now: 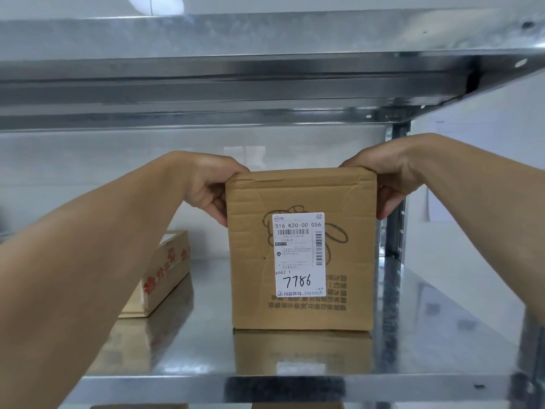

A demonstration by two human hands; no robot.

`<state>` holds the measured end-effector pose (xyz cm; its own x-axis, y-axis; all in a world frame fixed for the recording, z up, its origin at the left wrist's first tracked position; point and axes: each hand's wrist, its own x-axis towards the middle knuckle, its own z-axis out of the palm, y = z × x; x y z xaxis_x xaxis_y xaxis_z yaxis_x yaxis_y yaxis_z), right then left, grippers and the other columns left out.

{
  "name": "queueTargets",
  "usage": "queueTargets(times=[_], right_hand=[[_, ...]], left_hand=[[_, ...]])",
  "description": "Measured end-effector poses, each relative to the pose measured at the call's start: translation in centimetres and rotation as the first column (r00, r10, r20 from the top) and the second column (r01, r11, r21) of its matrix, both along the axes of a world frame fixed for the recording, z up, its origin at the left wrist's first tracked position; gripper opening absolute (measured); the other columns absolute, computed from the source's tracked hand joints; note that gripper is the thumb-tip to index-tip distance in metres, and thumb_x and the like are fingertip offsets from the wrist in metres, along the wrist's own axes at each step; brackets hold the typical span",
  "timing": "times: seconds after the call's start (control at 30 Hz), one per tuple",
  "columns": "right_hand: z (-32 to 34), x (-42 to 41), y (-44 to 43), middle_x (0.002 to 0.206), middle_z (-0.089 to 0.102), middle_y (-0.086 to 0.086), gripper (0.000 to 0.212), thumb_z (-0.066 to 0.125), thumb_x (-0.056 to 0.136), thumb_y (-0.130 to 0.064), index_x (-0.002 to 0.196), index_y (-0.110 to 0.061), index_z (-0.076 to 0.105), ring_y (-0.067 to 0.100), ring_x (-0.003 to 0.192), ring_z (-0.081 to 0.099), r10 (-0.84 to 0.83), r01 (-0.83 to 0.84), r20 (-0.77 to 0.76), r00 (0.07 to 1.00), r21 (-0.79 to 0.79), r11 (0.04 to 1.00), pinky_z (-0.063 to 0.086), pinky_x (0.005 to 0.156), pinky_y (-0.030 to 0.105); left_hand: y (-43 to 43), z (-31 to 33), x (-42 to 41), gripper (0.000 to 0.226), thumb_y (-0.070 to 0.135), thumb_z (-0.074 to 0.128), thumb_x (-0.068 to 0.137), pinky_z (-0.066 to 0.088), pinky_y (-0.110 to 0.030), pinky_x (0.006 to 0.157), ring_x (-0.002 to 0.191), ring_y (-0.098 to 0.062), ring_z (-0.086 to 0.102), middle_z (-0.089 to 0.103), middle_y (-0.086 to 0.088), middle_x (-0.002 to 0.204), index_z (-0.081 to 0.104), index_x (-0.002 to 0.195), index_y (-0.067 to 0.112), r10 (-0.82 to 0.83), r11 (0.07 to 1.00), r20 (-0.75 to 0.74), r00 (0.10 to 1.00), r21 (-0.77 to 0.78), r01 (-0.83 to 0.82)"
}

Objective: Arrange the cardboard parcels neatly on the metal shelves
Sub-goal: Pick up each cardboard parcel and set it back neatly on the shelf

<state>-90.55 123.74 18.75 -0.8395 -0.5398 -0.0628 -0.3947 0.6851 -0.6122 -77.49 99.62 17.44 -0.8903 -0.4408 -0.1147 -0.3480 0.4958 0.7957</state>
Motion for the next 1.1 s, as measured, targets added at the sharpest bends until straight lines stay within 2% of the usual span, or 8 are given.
queueTargets(times=[0.2, 0.33, 0.57, 0.73, 0.8, 0.9, 1.0, 1.1], right_hand=[[-0.4, 0.1, 0.2, 0.094, 0.078, 0.020, 0.038, 0.066, 0.095, -0.038, 0.109, -0.004, 0.076, 0.039, 0.086, 0.077, -0.004, 0.006, 0.034, 0.999, -0.073, 0.997, 0.063, 0.077, 0.044], [-0.6, 0.1, 0.5, 0.094, 0.078, 0.018, 0.038, 0.073, 0.091, -0.038, 0.108, -0.005, 0.076, 0.035, 0.082, 0.078, 0.010, 0.005, 0.091, 0.996, -0.164, 0.986, 0.066, 0.068, 0.043], [-0.9, 0.6, 0.8, 0.094, 0.078, 0.017, 0.040, 0.077, 0.087, -0.042, 0.107, -0.007, 0.077, 0.034, 0.083, 0.078, 0.013, 0.008, 0.103, 0.995, -0.204, 0.979, 0.065, 0.068, 0.042], [-1.1, 1.0, 0.9, 0.087, 0.077, 0.014, 0.036, 0.074, 0.089, -0.048, 0.094, -0.012, 0.076, 0.032, 0.076, 0.077, 0.003, 0.024, 0.101, 0.995, -0.268, 0.963, 0.065, 0.066, 0.042], [-1.2, 1.3, 0.9, 0.085, 0.076, 0.014, 0.038, 0.070, 0.091, -0.050, 0.093, -0.013, 0.075, 0.031, 0.073, 0.077, 0.000, 0.032, 0.111, 0.994, -0.288, 0.957, 0.064, 0.062, 0.040], [-1.3, 1.6, 0.8, 0.097, 0.076, 0.017, 0.039, 0.065, 0.095, -0.050, 0.103, -0.013, 0.074, 0.032, 0.078, 0.077, 0.004, 0.022, 0.084, 0.996, -0.313, 0.950, 0.063, 0.062, 0.041], [-1.6, 1.8, 0.8, 0.111, 0.072, 0.021, 0.042, 0.063, 0.097, -0.050, 0.113, -0.012, 0.069, 0.035, 0.090, 0.076, 0.029, -0.003, 0.064, 0.998, -0.377, 0.926, 0.065, 0.072, 0.048], [-2.5, 1.9, 1.1, 0.120, 0.064, 0.025, 0.050, 0.061, 0.096, -0.058, 0.125, -0.018, 0.060, 0.043, 0.098, 0.073, 0.075, -0.015, 0.102, 0.992, -0.495, 0.869, 0.062, 0.084, 0.055]], left_hand=[[0.0, -0.3, 0.1, 0.029, 0.032, 0.059, 0.096, 0.065, -0.046, 0.072, 0.075, -0.032, 0.075, 0.072, -0.015, 0.087, 0.071, 0.096, 0.006, 0.019, 0.999, -0.036, 0.999, 0.043, -0.017], [-0.2, -0.6, 0.4, 0.041, 0.048, 0.064, 0.093, 0.064, -0.043, 0.062, 0.072, -0.031, 0.076, 0.074, -0.014, 0.083, 0.071, 0.103, 0.009, 0.023, 0.995, -0.075, 0.997, 0.098, -0.016], [0.1, -0.6, 0.9, 0.043, 0.050, 0.061, 0.094, 0.063, -0.041, 0.060, 0.071, -0.032, 0.076, 0.074, -0.013, 0.081, 0.070, 0.105, 0.010, 0.026, 0.994, -0.088, 0.996, 0.106, -0.017], [0.8, -0.6, 1.4, 0.040, 0.049, 0.060, 0.094, 0.062, -0.042, 0.057, 0.067, -0.030, 0.075, 0.073, -0.011, 0.077, 0.069, 0.102, 0.011, 0.044, 0.993, -0.103, 0.994, 0.112, -0.033], [0.9, -0.6, 1.7, 0.036, 0.048, 0.061, 0.095, 0.062, -0.043, 0.058, 0.067, -0.030, 0.074, 0.072, -0.011, 0.083, 0.069, 0.104, 0.013, 0.061, 0.992, -0.145, 0.988, 0.119, -0.044], [0.6, -0.6, 1.9, 0.034, 0.049, 0.061, 0.095, 0.063, -0.052, 0.072, 0.079, -0.033, 0.072, 0.065, -0.012, 0.097, 0.067, 0.107, 0.017, 0.068, 0.992, -0.216, 0.974, 0.119, -0.043], [-0.3, -1.1, 2.0, 0.034, 0.049, 0.061, 0.094, 0.061, -0.057, 0.082, 0.087, -0.037, 0.071, 0.061, -0.014, 0.107, 0.062, 0.109, 0.019, 0.070, 0.984, -0.244, 0.967, 0.178, -0.026], [-1.4, -2.3, 2.2, 0.044, 0.056, 0.061, 0.093, 0.060, -0.058, 0.083, 0.106, -0.035, 0.069, 0.061, -0.011, 0.129, 0.061, 0.124, 0.024, 0.059, 0.963, -0.286, 0.957, 0.268, 0.021]])
